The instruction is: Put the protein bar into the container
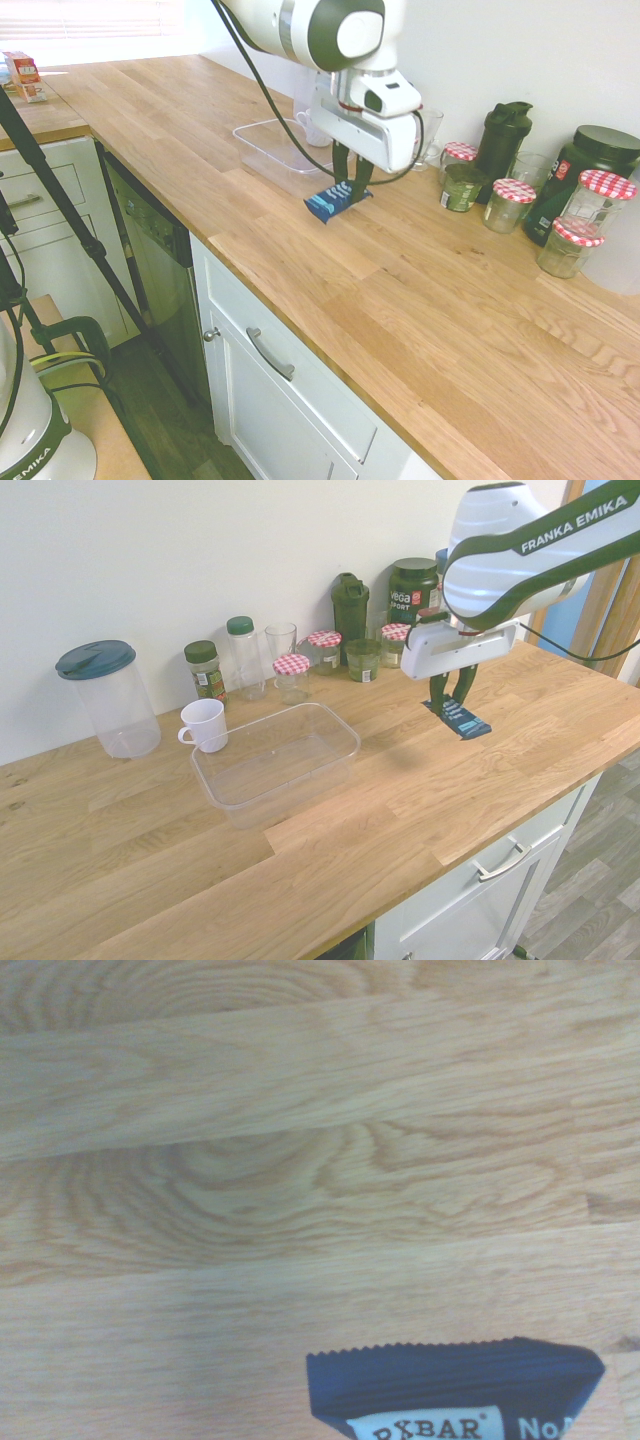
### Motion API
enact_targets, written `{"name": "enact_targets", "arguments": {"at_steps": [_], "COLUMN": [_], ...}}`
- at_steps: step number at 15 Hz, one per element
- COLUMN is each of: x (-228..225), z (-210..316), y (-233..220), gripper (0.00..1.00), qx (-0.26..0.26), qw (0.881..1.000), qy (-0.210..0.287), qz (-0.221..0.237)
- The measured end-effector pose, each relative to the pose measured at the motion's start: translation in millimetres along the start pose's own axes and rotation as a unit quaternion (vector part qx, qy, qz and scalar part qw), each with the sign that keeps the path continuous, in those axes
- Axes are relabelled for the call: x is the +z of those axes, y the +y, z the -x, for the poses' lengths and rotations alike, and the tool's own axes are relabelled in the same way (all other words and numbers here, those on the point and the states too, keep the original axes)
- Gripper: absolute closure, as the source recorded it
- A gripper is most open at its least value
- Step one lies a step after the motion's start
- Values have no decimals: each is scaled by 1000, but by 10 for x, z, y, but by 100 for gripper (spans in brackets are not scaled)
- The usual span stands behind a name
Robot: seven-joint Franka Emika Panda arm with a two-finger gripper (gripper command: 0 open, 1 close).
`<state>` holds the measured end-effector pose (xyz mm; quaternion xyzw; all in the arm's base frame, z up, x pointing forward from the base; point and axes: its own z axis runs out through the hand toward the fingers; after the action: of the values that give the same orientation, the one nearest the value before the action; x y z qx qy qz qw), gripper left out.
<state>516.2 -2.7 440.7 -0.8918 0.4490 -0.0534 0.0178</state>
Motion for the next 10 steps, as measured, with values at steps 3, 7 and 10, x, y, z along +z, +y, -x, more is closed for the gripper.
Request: {"name": "enact_targets", "arguments": {"at_steps": [3,7,10], "x": [-233,-428,-631], "z": [507,959,1216], "y": [-273,-615,-953], "gripper": [100,100,100], "qx": [-9,-15,-14], "qw": [1000,1000,1000], "qy": [6,12,21], "qz": [-7,-11,-13]}}
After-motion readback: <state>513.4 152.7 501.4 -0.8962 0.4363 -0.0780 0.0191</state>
